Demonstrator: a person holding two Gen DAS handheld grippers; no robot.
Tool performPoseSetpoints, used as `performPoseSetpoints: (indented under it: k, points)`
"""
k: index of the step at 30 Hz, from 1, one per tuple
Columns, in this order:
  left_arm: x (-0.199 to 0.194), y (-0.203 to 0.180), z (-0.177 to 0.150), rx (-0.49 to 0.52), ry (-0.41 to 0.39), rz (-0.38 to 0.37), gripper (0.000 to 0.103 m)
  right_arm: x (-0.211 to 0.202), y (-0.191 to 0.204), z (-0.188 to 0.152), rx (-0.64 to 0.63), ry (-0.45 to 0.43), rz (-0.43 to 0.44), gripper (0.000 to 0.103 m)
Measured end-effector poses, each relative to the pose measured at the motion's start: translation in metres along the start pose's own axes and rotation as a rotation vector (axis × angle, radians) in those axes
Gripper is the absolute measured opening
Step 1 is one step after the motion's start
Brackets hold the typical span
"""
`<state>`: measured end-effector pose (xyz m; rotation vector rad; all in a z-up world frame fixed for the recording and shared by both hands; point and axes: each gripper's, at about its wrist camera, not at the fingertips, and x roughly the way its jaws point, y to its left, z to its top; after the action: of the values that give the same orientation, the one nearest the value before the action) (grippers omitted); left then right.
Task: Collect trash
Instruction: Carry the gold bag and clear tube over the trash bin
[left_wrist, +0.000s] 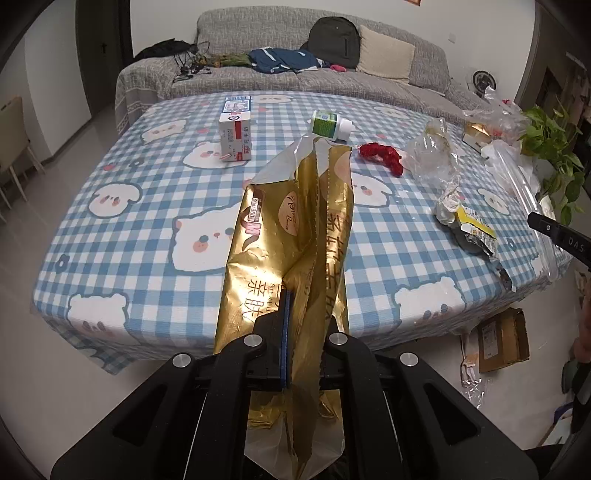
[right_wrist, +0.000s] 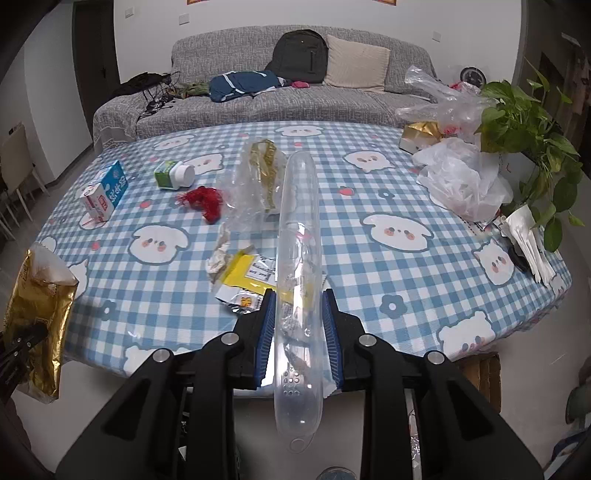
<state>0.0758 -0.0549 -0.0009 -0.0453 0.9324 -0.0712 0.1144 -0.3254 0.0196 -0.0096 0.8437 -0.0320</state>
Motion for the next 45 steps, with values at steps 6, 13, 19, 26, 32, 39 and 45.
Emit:
performPoseSetpoints:
  k: [6,13,19,26,32,39,45]
  points:
    - [-0.018,0.008,-0.013,0.001,-0.022,0.006,0.005,-0.018,0.020,-0.021,0.027,-0.031,0.072,0.025]
    - [-0.027,0.014,-0.035,-0.022,-0.039,0.017,0.005,-0.025,0.047,-0.047,-0.009,-0.036,0.098,0.025]
    - [-0.031,0.025,-0.052,-0.049,-0.045,0.039,0.005,-0.033,0.073,-0.068,-0.063,-0.041,0.111,0.025]
    - [-0.042,0.027,-0.070,-0.039,-0.047,0.054,0.005,-0.053,0.107,-0.071,-0.108,-0.060,0.155,0.025]
    - [-0.050,0.022,-0.084,-0.023,-0.035,0.062,0.005,-0.067,0.125,-0.087,-0.155,-0.062,0.154,0.025]
    - [-0.063,0.027,-0.098,-0.034,-0.073,0.056,0.005,-0.063,0.139,-0.113,-0.159,-0.031,0.167,0.025]
    - [-0.056,0.036,-0.121,-0.048,-0.045,0.050,0.005,-0.062,0.143,-0.142,-0.152,-0.010,0.175,0.025]
